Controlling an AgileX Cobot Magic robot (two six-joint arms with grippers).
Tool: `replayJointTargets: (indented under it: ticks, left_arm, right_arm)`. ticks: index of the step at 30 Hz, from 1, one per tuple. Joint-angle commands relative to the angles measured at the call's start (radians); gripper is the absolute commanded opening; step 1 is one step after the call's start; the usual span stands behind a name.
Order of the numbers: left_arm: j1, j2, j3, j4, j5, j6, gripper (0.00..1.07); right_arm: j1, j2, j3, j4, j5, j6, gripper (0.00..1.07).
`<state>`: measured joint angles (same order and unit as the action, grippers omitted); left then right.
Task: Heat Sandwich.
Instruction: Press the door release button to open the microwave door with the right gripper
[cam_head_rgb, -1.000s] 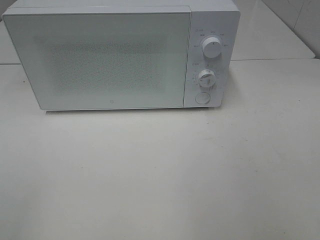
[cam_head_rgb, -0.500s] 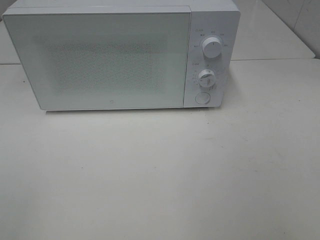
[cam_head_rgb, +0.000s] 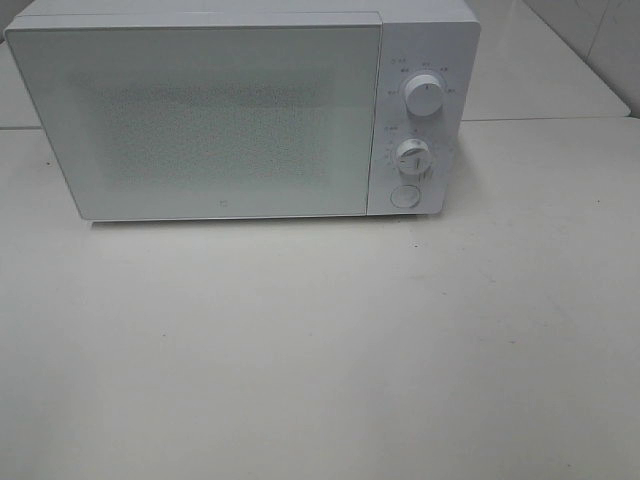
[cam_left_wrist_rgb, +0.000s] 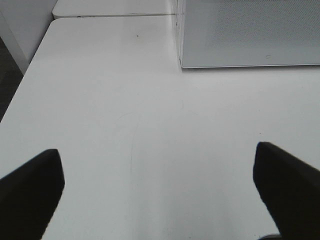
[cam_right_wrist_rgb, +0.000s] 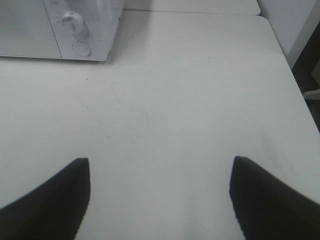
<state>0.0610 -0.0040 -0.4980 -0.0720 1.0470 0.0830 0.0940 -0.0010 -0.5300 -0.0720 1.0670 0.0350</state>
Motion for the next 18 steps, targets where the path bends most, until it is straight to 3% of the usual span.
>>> replayJointTargets:
  ticks: [1, 18]
  left_arm:
    - [0.004, -0.026, 0.004, -0.004, -0.01, -0.008, 0.98]
    - [0.004, -0.025, 0.004, -0.004, -0.01, -0.008, 0.98]
  right_arm:
    - [-0.025, -0.029, 0.025, -0.003, -0.031, 0.012, 0.76]
    - [-0.025, -0.029, 0.023, -0.002, -0.033, 0.012, 0.75]
